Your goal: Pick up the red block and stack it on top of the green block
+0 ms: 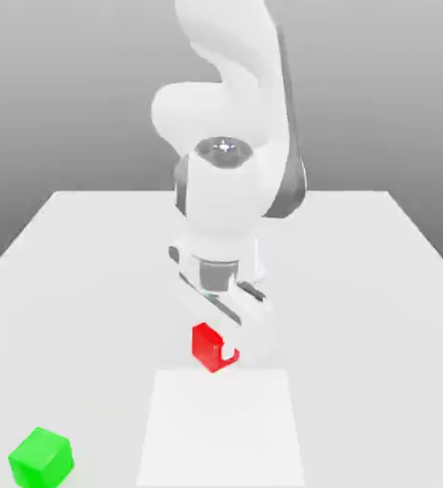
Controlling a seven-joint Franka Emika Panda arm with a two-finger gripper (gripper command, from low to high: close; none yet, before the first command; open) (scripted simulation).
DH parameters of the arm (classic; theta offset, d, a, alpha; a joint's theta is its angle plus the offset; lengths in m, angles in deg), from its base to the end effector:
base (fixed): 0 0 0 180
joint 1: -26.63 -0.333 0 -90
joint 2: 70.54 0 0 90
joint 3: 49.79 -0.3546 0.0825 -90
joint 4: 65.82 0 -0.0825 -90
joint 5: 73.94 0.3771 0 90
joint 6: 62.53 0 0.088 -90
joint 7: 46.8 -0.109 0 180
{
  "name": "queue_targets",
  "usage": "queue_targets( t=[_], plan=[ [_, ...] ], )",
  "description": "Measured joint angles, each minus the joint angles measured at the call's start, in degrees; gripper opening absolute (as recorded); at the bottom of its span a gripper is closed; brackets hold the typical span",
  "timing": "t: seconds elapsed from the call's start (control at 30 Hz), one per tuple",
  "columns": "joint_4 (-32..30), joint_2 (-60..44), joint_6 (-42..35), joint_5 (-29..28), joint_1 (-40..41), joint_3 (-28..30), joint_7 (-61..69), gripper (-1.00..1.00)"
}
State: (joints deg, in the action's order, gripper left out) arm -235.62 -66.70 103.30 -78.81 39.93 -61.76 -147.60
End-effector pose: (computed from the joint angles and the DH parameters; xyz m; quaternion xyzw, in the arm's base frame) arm 0.3175 -0.0039 0.2367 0.6597 -0.7513 0.0118 0.0128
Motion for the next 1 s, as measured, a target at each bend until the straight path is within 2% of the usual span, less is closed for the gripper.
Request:
queue_targets(
  t=[0.27, 0.47, 0.63, 0.87, 1.0],
  plan=[
    [-1.6, 5.3, -3.4, 9.5, -5.3, 3.3, 7.4, -1.0],
    [10.1, -0.3, -9.1, 16.0, -4.4, 7.9, 18.0, -1.0],
    [20.7, -6.3, -13.7, 15.1, 0.7, 10.6, 23.3, -1.0],
    [35.0, -15.5, -19.3, 8.1, 5.8, 16.0, 26.5, -1.0],
    [37.0, -23.1, -13.8, 8.1, 6.7, 16.3, 27.5, -1.0]
  ],
)
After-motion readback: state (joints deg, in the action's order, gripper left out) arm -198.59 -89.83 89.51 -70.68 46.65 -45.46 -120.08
